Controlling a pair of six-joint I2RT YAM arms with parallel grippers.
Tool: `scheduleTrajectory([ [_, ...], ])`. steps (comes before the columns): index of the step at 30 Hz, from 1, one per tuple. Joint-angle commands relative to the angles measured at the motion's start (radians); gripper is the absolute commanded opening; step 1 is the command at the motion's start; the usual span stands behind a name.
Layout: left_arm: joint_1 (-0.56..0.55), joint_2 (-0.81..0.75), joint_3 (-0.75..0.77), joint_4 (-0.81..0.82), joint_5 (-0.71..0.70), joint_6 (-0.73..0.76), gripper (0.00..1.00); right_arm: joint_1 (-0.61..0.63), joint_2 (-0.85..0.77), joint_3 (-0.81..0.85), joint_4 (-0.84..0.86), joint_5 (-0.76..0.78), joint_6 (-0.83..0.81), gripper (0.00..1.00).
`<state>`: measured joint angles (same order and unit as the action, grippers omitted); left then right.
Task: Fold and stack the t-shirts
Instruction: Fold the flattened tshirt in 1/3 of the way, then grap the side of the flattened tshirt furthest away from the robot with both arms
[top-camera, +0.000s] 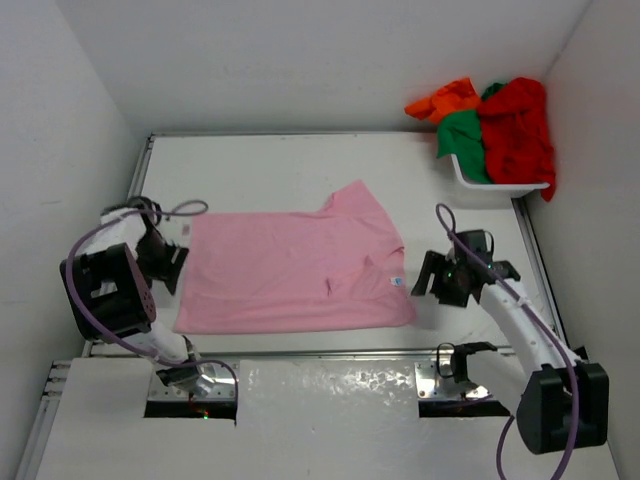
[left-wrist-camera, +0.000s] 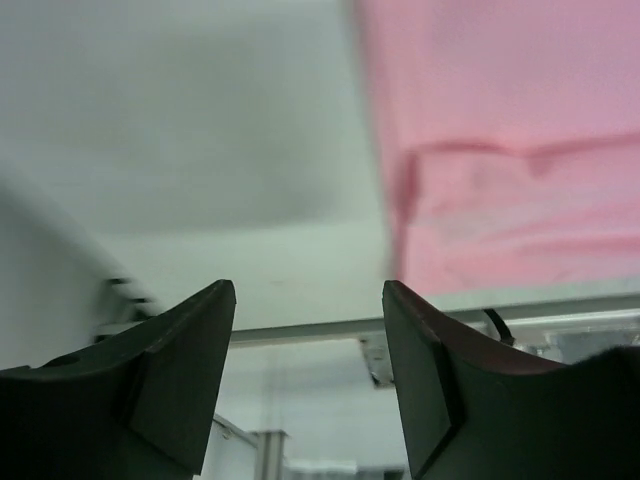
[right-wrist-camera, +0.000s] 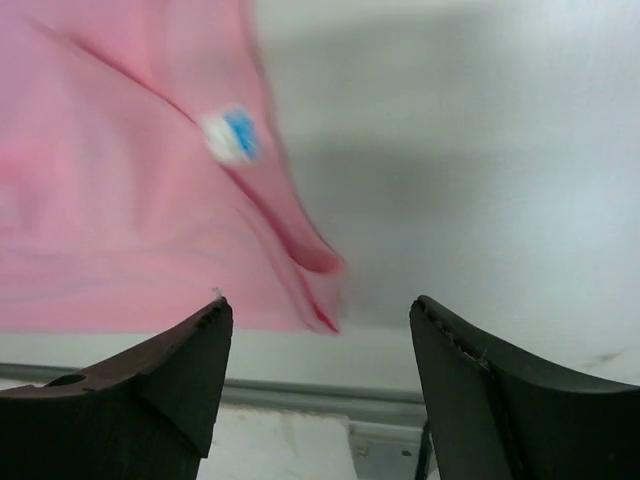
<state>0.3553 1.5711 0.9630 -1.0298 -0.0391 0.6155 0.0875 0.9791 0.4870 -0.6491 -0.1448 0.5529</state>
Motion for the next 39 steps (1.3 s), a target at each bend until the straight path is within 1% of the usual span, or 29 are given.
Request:
scheduleTrajectory([
  [1, 0.060, -0.030, 0.250, -0.033, 0.031, -0.023, 0.59, 0.000, 0.055, 0.244, 0.008, 0.070, -0.096, 0.70],
  [2, 0.066, -0.014, 0.357, -0.020, 0.047, -0.043, 0.60, 0.000, 0.096, 0.290, 0.063, 0.012, -0.113, 0.68],
  [3, 0.070, -0.005, 0.400, 0.002, 0.098, -0.066, 0.60, 0.000, 0.195, 0.380, 0.093, -0.024, -0.120, 0.64],
  [4, 0.071, 0.018, 0.430, 0.063, 0.126, -0.119, 0.61, 0.001, 0.254, 0.427, 0.155, -0.054, -0.125, 0.54],
  [5, 0.071, 0.033, 0.469, 0.092, 0.160, -0.144, 0.62, 0.001, 0.313, 0.479, 0.173, -0.073, -0.126, 0.47],
  [6, 0.070, 0.050, 0.486, 0.115, 0.226, -0.167, 0.62, 0.003, 0.440, 0.590, 0.184, -0.088, -0.133, 0.41],
  [7, 0.070, 0.073, 0.499, 0.152, 0.248, -0.221, 0.62, 0.011, 0.502, 0.642, 0.207, -0.088, -0.140, 0.37],
  [8, 0.070, 0.108, 0.509, 0.171, 0.263, -0.246, 0.62, 0.015, 0.559, 0.697, 0.215, -0.084, -0.148, 0.37],
  [9, 0.070, 0.122, 0.507, 0.212, 0.295, -0.264, 0.62, 0.020, 0.616, 0.793, 0.224, -0.078, -0.165, 0.38],
  [10, 0.070, 0.150, 0.502, 0.236, 0.306, -0.290, 0.62, 0.035, 0.726, 0.838, 0.236, -0.078, -0.175, 0.43],
  [11, 0.070, 0.167, 0.493, 0.256, 0.317, -0.299, 0.62, 0.043, 0.786, 0.890, 0.232, -0.078, -0.186, 0.46],
  [12, 0.070, 0.181, 0.490, 0.273, 0.330, -0.306, 0.62, 0.050, 0.849, 1.009, 0.218, -0.076, -0.203, 0.49],
  [13, 0.070, 0.197, 0.488, 0.302, 0.340, -0.313, 0.62, 0.070, 0.980, 1.074, 0.179, -0.075, -0.217, 0.53],
  [14, 0.068, 0.228, 0.490, 0.312, 0.349, -0.315, 0.62, 0.083, 1.045, 1.213, 0.154, -0.069, -0.243, 0.57],
  [16, 0.053, 0.260, 0.496, 0.336, 0.366, -0.321, 0.65, 0.118, 1.172, 1.352, 0.094, -0.036, -0.269, 0.60],
  [17, 0.031, 0.286, 0.499, 0.355, 0.361, -0.318, 0.67, 0.133, 1.287, 1.478, 0.071, -0.007, -0.281, 0.62],
  [20, -0.002, 0.335, 0.496, 0.398, 0.317, -0.327, 0.68, 0.141, 1.458, 1.625, 0.077, 0.034, -0.265, 0.63],
  [24, -0.030, 0.400, 0.507, 0.457, 0.304, -0.371, 0.68, 0.156, 1.561, 1.657, 0.141, 0.059, -0.251, 0.63],
  [25, -0.033, 0.423, 0.513, 0.459, 0.315, -0.375, 0.68, 0.164, 1.578, 1.671, 0.134, 0.059, -0.257, 0.64],
  [27, -0.041, 0.438, 0.513, 0.470, 0.321, -0.373, 0.68, 0.195, 1.616, 1.716, 0.105, 0.108, -0.284, 0.64],
  [31, -0.067, 0.484, 0.529, 0.468, 0.318, -0.367, 0.69, 0.215, 1.623, 1.704, 0.079, 0.169, -0.278, 0.62],
  [34, -0.096, 0.507, 0.537, 0.455, 0.315, -0.361, 0.68, 0.218, 1.601, 1.633, 0.065, 0.165, -0.258, 0.60],
  [37, -0.102, 0.512, 0.536, 0.459, 0.321, -0.362, 0.68, 0.222, 1.596, 1.616, 0.051, 0.162, -0.263, 0.58],
  [39, -0.102, 0.515, 0.534, 0.467, 0.320, -0.362, 0.68, 0.224, 1.601, 1.616, 0.049, 0.149, -0.260, 0.51],
])
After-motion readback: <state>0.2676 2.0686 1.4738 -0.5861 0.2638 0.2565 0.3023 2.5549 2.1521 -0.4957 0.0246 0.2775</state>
